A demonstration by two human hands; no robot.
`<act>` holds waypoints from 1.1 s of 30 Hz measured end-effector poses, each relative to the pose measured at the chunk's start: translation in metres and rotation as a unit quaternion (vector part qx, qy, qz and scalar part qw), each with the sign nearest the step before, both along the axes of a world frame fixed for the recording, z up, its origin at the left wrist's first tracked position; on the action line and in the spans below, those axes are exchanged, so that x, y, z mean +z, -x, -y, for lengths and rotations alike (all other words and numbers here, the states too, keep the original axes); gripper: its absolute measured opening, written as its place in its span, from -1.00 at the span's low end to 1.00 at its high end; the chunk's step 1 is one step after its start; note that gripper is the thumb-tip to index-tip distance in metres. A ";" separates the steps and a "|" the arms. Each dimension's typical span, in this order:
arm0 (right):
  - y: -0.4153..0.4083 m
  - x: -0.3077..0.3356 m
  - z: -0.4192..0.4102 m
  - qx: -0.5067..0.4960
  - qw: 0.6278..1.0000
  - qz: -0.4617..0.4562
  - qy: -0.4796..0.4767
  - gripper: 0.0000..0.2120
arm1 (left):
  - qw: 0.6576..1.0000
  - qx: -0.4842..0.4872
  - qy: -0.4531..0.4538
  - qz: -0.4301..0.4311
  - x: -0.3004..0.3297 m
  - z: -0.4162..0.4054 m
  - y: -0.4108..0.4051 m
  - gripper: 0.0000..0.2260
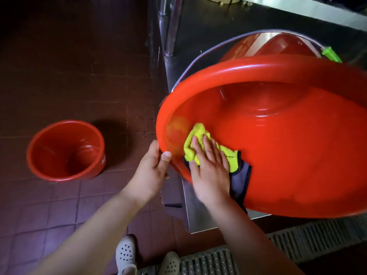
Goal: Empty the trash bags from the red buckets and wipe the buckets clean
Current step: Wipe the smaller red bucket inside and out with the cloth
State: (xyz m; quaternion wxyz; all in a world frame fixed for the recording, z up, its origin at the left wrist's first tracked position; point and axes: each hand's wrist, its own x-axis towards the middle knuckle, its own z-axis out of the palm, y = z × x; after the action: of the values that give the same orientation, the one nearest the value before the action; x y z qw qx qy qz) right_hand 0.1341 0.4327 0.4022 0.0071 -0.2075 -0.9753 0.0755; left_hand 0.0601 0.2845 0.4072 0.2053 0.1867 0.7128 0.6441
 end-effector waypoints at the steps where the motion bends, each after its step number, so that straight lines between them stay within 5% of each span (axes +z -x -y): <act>1: 0.009 -0.001 -0.011 -0.018 1.000 0.010 -0.007 -0.45 | 1.000 0.001 0.002 -0.005 0.003 0.002 0.003 -0.78; 7: 0.067 -0.002 -0.097 -0.091 0.994 0.045 -0.026 -0.51 | 0.996 -0.008 -0.003 -0.084 0.024 0.018 0.030 -0.85; 12: 0.085 -0.004 -0.128 -0.112 0.991 0.065 -0.032 -0.52 | 0.998 0.010 -0.032 -0.059 0.015 0.012 0.023 -0.89; 15: 0.087 -0.002 -0.118 -0.127 0.989 0.070 0.013 -0.50 | 0.996 -0.045 -0.053 0.050 -0.008 0.003 0.000 -0.83; 19: 0.065 0.001 -0.075 -0.101 0.994 0.019 0.049 -0.50 | 0.993 -0.047 -0.066 0.086 -0.021 -0.003 -0.015 -0.59; 25: -0.014 0.000 0.018 0.028 0.998 -0.027 0.041 -0.43 | 0.994 -0.008 -0.082 0.078 -0.025 0.000 -0.019 -0.77; 33: 0.018 -0.004 0.000 -0.015 1.000 -0.003 -0.005 -0.47 | 0.994 0.019 -0.088 0.068 -0.002 0.015 -0.002 -0.81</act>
State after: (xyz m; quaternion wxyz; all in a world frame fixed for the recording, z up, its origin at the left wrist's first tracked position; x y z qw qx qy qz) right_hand 0.1160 0.4324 0.3981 0.0123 -0.2215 -0.9725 0.0707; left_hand 0.0619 0.2699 0.4051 0.2236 0.1459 0.6416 0.7191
